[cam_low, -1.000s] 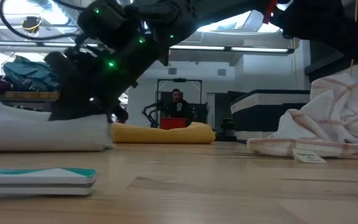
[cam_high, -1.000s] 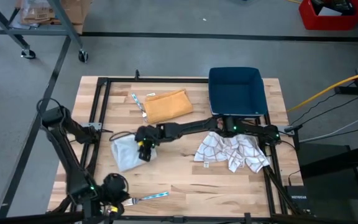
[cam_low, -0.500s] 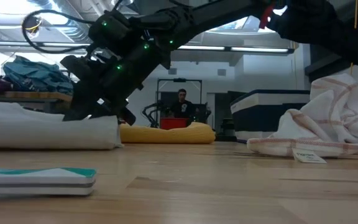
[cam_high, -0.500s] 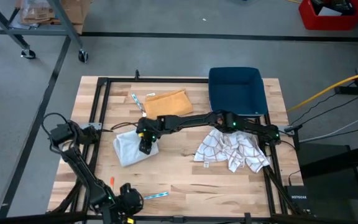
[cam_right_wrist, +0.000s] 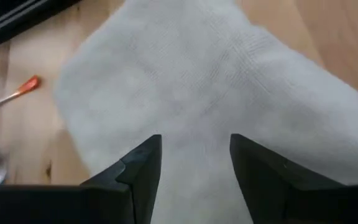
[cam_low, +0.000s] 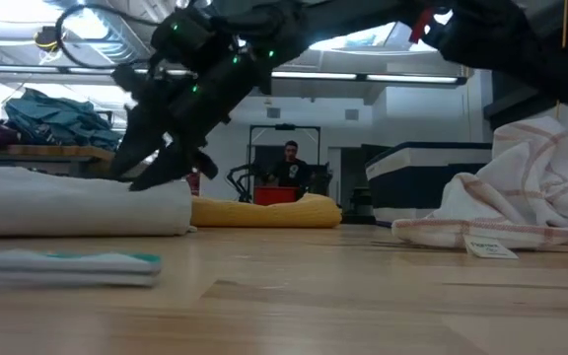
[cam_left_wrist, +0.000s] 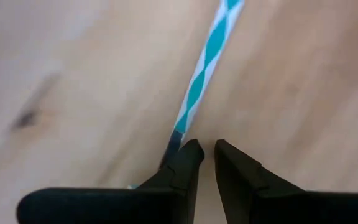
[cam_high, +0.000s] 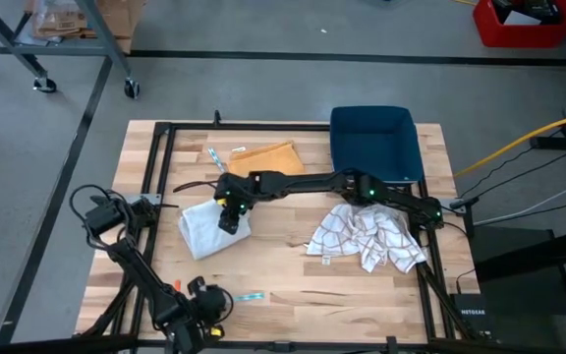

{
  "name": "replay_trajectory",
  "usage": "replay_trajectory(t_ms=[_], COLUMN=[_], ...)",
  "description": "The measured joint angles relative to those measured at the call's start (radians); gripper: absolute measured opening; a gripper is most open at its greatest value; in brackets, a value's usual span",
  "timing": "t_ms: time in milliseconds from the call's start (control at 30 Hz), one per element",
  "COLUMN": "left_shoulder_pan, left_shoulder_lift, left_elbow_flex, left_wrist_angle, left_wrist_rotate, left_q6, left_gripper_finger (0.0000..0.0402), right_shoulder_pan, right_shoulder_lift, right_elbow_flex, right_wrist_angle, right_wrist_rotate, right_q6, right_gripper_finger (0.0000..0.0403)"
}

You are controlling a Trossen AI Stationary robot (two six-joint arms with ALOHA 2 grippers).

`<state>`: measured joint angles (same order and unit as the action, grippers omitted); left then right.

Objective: Fold towel
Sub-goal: Fold the left white towel

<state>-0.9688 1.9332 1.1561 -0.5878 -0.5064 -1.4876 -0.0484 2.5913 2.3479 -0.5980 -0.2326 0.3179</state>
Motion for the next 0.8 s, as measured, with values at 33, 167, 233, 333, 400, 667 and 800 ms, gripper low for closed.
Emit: replay_trajectory(t_ms=[33, 167, 233, 333, 400, 667, 800], left_shoulder_pan=[0.0, -0.013, -0.02, -0.033, -0.041, -0.068, -0.058], left_shoulder_lift=[0.0, 0.0, 0.0, 0.001, 0.002, -0.041, -0.086], left_elbow_flex=[0.0, 0.0, 0.0, -0.003, -0.003, 0.001, 0.023], left_wrist_angle=[-0.034, -0.157, -0.224, -0.341, -0.419, -0.498, -0.465], left_wrist_rotate=[0.003, 0.014, 0.016, 0.025, 0.034, 0.0, -0.099], left_q6=[-0.019, -0.079, -0.11, -0.161, -0.203, -0.343, -0.312], left_gripper_finger=[0.0046, 0.0046, 0.0046, 0.0046, 0.0046, 0.0046, 0.0046], right_shoulder_pan=[-0.001, -0.006, -0.006, -0.005, -0.001, 0.012, 0.008], right_shoulder_lift=[-0.008, -0.025, -0.035, -0.05, -0.053, -0.067, -0.07], right_elbow_flex=[0.0, 0.0, 0.002, 0.006, 0.006, 0.006, 0.006], right_wrist_angle=[-0.028, -0.127, -0.16, -0.188, -0.216, -0.289, -0.259], right_wrist_rotate=[0.014, 0.061, 0.075, 0.072, 0.063, 0.065, 0.066], right_q6=[-0.012, -0.056, -0.072, -0.096, -0.106, -0.143, -0.143], right_gripper_finger=[0.0195, 0.0195, 0.0195, 0.0195, 0.0195, 0.0195, 0.0195])
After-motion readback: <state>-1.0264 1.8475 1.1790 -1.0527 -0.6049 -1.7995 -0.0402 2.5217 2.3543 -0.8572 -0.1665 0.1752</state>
